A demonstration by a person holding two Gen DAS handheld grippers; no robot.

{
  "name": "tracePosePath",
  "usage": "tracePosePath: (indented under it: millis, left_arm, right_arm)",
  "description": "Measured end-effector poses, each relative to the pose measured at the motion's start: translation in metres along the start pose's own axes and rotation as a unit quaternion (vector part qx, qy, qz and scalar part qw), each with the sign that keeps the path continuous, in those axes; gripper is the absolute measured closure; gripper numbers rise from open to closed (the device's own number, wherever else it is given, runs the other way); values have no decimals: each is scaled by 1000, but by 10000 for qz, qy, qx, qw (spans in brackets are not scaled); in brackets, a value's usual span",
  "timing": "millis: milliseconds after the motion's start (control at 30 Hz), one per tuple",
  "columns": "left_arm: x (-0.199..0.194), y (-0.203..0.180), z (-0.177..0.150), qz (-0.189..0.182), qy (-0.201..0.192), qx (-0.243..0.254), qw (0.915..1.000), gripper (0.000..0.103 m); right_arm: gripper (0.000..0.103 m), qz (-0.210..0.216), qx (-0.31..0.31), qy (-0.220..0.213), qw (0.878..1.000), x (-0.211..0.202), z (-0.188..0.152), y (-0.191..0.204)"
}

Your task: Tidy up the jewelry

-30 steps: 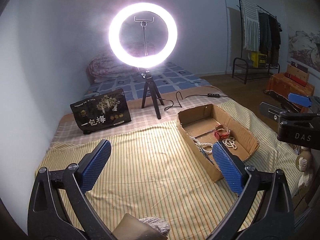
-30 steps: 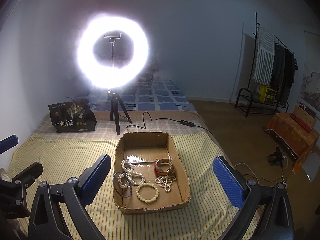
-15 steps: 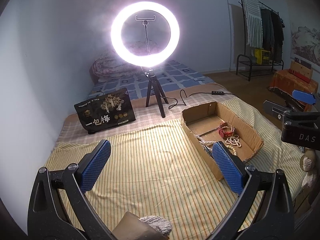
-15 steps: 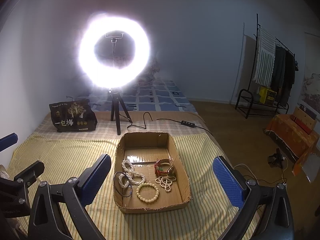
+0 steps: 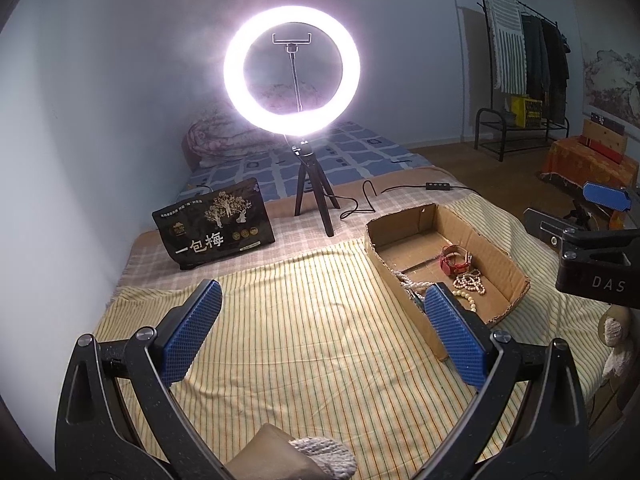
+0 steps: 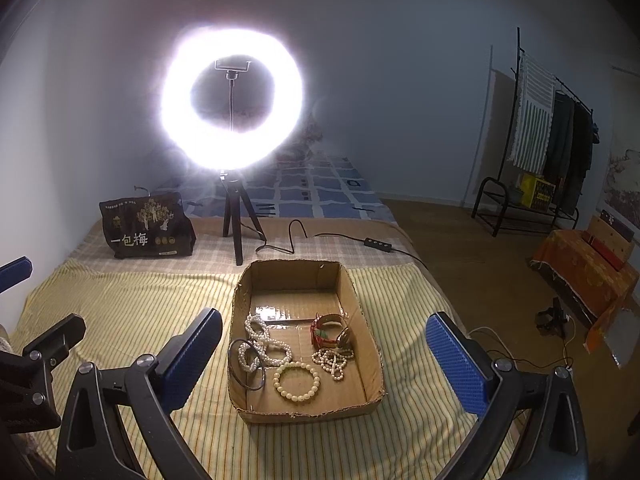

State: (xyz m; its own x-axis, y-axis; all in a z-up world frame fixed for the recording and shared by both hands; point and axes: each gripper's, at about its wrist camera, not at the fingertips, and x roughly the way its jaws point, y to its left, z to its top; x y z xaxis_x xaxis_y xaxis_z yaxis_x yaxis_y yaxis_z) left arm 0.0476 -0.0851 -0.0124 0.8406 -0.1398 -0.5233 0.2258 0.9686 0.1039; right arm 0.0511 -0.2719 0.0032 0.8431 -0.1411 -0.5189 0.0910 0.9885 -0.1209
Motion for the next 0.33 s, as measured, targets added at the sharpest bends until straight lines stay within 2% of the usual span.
tracePosePath:
  millis: [333]
  left_arm:
    - [-3,1,1,93,-64,-11,9999,0]
  right_arm:
    - [0,43,-65,54,10000,2,-1,2]
